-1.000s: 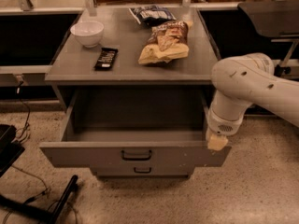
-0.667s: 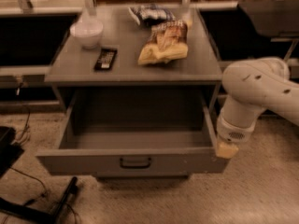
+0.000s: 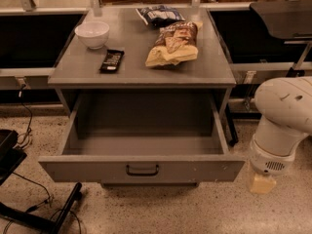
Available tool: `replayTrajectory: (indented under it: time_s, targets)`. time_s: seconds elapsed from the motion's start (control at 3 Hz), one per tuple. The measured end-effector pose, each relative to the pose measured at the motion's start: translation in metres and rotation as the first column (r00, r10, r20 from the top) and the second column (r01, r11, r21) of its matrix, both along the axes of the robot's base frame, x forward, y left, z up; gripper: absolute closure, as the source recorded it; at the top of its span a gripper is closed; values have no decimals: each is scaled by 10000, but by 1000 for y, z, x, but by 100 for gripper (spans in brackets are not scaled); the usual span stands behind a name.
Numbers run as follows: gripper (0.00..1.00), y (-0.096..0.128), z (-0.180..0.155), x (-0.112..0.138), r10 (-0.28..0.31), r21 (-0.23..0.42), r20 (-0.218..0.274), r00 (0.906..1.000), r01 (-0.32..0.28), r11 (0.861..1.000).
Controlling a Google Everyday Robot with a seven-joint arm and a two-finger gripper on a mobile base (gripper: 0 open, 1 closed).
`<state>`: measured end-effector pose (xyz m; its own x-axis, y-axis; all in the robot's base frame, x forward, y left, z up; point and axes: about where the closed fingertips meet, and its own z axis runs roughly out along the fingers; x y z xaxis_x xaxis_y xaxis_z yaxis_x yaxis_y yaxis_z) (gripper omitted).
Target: Open top drawer
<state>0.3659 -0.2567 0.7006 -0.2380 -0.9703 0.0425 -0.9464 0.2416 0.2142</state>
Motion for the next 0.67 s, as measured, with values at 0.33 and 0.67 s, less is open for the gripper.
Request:
replayTrajectory:
  time_s: [0.33, 0.67]
  targets:
    - [58, 6, 7, 1, 153, -49, 202, 9997, -152, 9999]
    - [35, 46, 45, 21, 889, -300, 1319, 9873, -857, 9959]
